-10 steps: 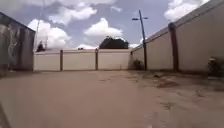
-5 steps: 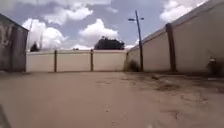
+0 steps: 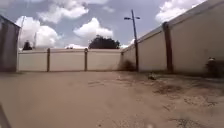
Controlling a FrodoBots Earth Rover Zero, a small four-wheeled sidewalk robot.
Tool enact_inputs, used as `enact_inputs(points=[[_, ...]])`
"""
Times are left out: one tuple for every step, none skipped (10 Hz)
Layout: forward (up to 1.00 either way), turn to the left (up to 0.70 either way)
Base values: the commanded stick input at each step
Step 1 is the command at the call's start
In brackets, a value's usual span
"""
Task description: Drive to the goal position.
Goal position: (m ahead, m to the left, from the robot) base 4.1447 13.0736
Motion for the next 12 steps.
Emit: enact_inputs(points=[[0.0, 0.6], [0.0, 0.6], [0.0, 0.6], [0.0, 0.6], [0.0, 0.6], [0.0, 0.6], [0.0, 0.6], [0.0, 0.6], [0.0, 0.6], [0.0, 0.6], [0.0, 0.6], [0.0, 0.6]])
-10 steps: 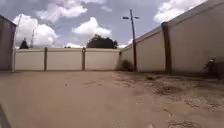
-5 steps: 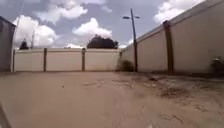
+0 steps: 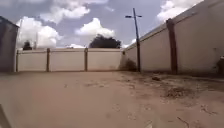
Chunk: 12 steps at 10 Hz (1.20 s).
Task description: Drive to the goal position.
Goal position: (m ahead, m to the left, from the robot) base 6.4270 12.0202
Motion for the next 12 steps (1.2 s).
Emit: enact_inputs(points=[[0.0, 0.6], [0.0, 0.6], [0.0, 0.6], [0.19, 0.66], [0.47, 0.31], [0.6, 0.15], [0.6, 0.15], [0.6, 0.15], [0.6, 0.15], [0.6, 0.15], [0.6, 0.15], [0.6, 0.15]])
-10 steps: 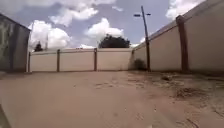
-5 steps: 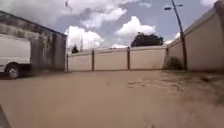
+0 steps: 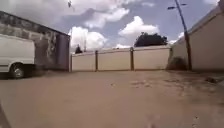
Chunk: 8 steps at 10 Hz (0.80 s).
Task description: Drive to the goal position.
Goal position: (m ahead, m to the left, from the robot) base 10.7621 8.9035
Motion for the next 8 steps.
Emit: enact_inputs(points=[[0.6, 0.15], [0.6, 0.15], [0.6, 0.15], [0.6, 0.15], [0.6, 0.15], [0.6, 0.15], [0.6, 0.15], [0.6, 0.15]])
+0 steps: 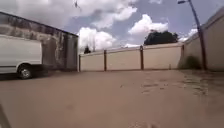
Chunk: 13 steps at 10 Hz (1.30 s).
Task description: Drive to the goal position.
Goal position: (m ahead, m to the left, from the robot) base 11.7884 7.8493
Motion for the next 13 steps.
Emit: enact_inputs(points=[[0.6, 0.15], [0.6, 0.15], [0.6, 0.15], [0.6, 0.15], [0.6, 0.15], [0.6, 0.15], [0.6, 0.15], [0.6, 0.15], [0.6, 0.15], [0.6, 0.15], [0.6, 0.15], [0.6, 0.14], [0.6, 0.1]])
